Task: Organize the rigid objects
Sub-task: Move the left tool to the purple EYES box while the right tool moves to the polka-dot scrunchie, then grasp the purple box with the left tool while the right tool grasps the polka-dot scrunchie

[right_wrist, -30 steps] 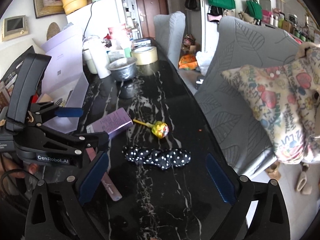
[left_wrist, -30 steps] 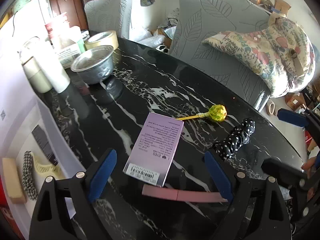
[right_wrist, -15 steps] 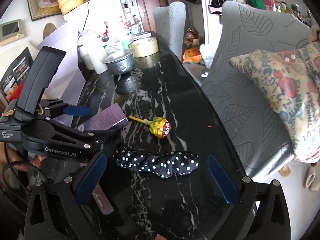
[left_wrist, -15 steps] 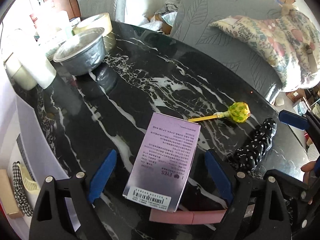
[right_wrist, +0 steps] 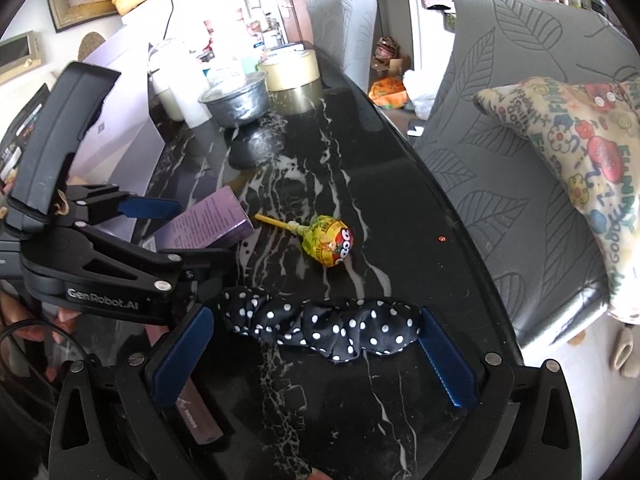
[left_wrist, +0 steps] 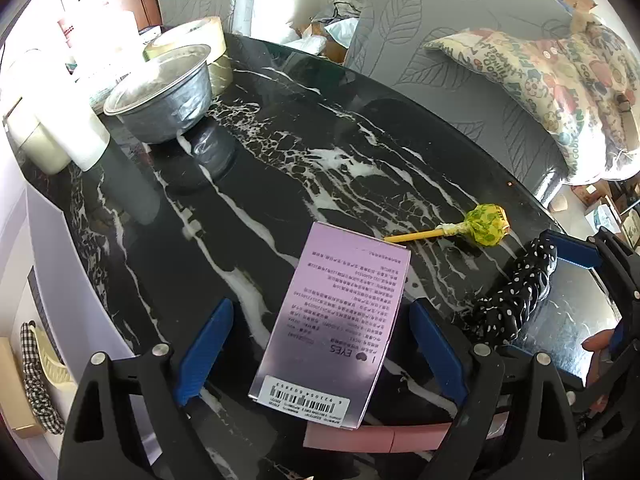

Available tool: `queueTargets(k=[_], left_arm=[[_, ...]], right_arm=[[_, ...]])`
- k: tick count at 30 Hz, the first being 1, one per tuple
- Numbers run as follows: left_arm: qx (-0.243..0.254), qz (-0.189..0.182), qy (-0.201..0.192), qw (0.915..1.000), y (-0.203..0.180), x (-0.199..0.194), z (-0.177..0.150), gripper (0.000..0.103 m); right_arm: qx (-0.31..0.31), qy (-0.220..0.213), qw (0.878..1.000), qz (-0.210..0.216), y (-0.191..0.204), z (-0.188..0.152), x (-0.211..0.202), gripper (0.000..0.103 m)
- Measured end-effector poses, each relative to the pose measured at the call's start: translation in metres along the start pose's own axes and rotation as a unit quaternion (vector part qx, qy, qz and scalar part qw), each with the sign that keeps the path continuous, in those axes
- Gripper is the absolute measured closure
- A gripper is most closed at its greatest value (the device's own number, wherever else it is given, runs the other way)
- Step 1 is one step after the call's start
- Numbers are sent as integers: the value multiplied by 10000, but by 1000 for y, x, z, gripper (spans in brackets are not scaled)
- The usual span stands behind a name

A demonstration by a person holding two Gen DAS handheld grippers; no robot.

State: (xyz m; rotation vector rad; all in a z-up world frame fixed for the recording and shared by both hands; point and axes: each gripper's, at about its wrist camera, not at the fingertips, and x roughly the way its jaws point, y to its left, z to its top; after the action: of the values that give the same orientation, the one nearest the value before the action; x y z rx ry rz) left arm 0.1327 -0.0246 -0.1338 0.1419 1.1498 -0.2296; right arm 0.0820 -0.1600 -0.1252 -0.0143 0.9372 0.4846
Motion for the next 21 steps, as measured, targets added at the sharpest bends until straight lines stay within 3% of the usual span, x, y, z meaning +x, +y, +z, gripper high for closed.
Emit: queueTargets(k=[8, 15, 21], left_arm=[[-8, 4, -91, 10000, 5, -5, -6, 13], [-70, 20, -283, 9996, 5, -15, -11, 48], [-180, 8, -314, 9993, 7, -19, -12, 51]], right_arm=[[-17, 54, 9998, -184, 4, 6, 6, 0], [49, 39, 9995, -309, 7, 5, 9, 3], [-157, -32, 9986, -496, 13, 0, 8, 17]])
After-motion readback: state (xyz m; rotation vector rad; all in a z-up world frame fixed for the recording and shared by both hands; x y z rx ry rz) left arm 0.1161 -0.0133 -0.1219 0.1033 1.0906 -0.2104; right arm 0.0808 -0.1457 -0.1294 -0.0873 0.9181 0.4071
